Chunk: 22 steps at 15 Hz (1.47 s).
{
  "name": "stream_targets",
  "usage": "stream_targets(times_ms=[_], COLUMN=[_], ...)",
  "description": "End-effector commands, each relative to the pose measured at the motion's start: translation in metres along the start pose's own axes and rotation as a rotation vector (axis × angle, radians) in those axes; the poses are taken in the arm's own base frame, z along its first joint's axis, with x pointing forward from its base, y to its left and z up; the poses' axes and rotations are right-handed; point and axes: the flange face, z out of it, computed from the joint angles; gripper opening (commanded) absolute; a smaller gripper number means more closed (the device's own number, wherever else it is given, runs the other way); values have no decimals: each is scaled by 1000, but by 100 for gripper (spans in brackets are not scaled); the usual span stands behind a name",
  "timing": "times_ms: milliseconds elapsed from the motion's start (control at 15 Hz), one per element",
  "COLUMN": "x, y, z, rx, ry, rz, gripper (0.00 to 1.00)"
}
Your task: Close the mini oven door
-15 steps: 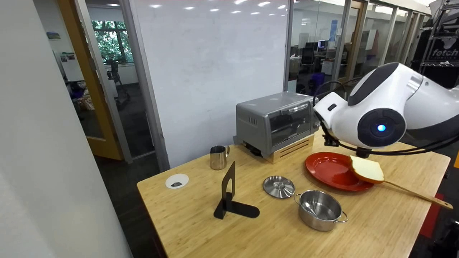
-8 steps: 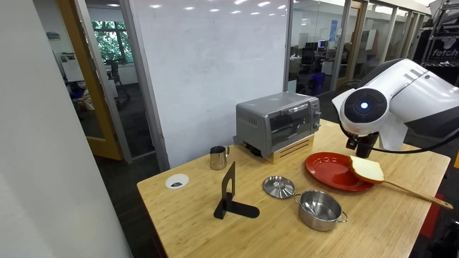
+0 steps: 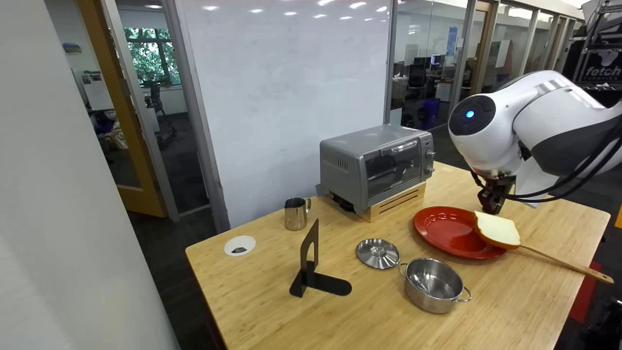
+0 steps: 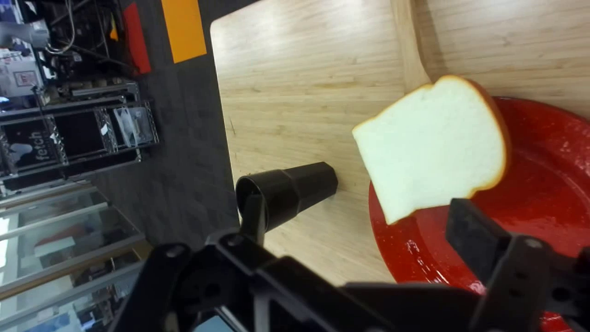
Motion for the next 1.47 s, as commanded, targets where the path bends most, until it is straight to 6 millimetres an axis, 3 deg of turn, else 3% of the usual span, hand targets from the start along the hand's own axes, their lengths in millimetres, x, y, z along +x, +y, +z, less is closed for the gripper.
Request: stream_targets(times_ms=[0,200,267,467,600,933,1400], x=[-5,-3,-4,-5,4,17,21], y=[20,30,24,28,18,2,28], z=[-23,-33,-26,-32,-21,-10,-13], rx=[-24,-147,-87,-124,-137,194,568], ry=[-29,-21,-19,-23,-5,68,198], rz=[14,25,34,35,41,81,185], gripper=[100,100,100,100,100,100,100])
